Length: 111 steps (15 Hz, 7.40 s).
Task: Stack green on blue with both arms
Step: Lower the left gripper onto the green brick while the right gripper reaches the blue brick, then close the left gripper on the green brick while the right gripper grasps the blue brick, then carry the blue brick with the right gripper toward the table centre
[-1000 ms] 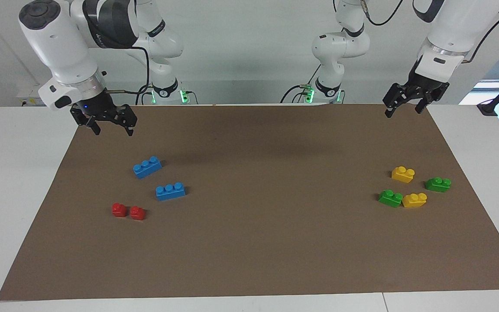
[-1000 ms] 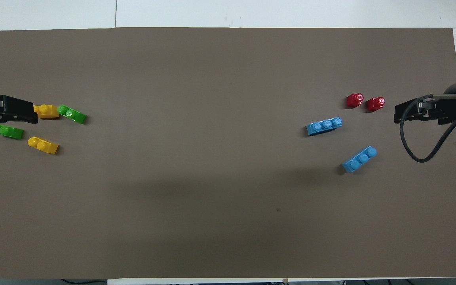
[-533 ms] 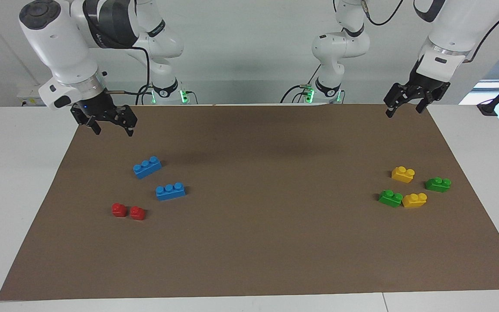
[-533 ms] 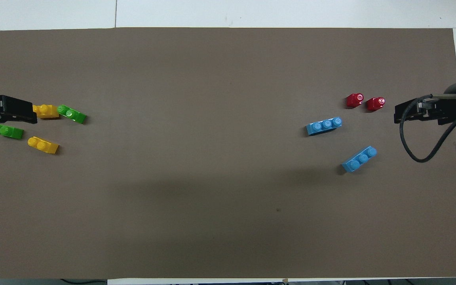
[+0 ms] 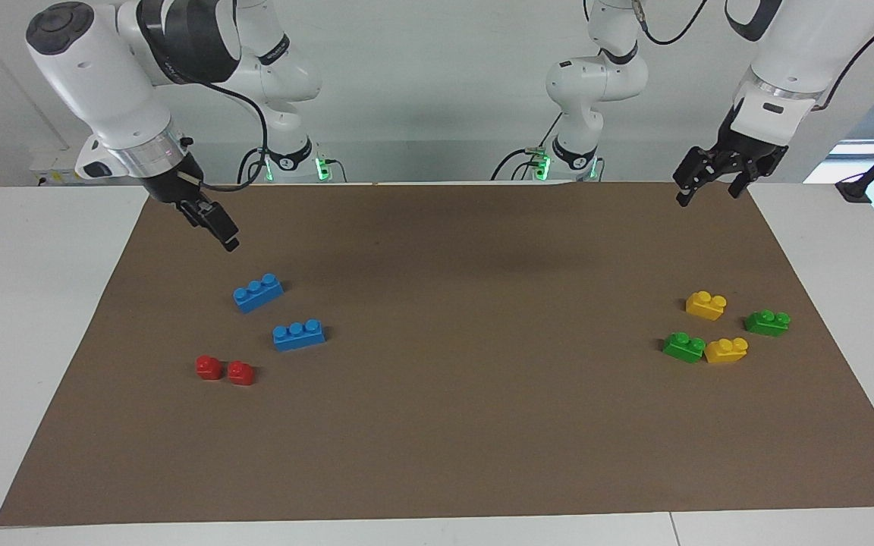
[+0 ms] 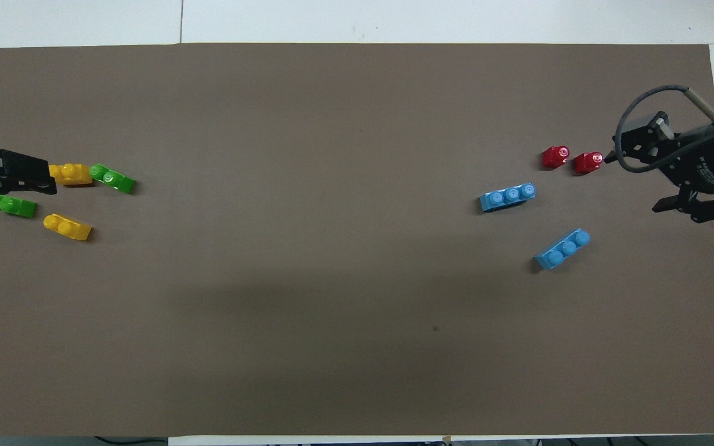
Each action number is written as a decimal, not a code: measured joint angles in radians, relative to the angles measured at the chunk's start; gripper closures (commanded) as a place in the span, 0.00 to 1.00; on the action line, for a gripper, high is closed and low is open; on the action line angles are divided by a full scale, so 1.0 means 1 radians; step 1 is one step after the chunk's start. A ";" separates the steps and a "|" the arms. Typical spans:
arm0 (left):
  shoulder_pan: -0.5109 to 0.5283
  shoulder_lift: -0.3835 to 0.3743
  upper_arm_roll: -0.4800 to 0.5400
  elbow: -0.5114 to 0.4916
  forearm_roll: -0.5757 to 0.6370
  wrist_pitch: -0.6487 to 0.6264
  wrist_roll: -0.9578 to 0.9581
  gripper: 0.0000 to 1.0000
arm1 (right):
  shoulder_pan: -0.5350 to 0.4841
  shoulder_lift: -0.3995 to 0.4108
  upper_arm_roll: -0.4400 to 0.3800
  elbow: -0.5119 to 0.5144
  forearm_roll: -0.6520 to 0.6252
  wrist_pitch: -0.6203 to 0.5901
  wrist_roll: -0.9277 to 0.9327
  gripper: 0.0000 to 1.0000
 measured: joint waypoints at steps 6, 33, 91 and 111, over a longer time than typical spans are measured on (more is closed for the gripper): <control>0.020 -0.009 0.002 -0.260 0.000 0.262 -0.371 0.00 | -0.102 0.097 -0.005 -0.001 0.282 -0.011 0.023 0.00; 0.125 0.449 0.006 -0.117 0.011 0.575 -0.777 0.00 | -0.100 0.375 0.009 0.065 0.516 -0.001 0.010 0.00; -0.198 0.077 -0.028 -0.008 -0.013 0.005 -1.293 1.00 | -0.102 0.418 0.029 -0.133 0.529 0.233 -0.232 1.00; -0.198 0.077 -0.022 -0.008 -0.013 0.020 -1.325 1.00 | 0.516 0.422 0.039 -0.142 0.897 0.794 0.307 1.00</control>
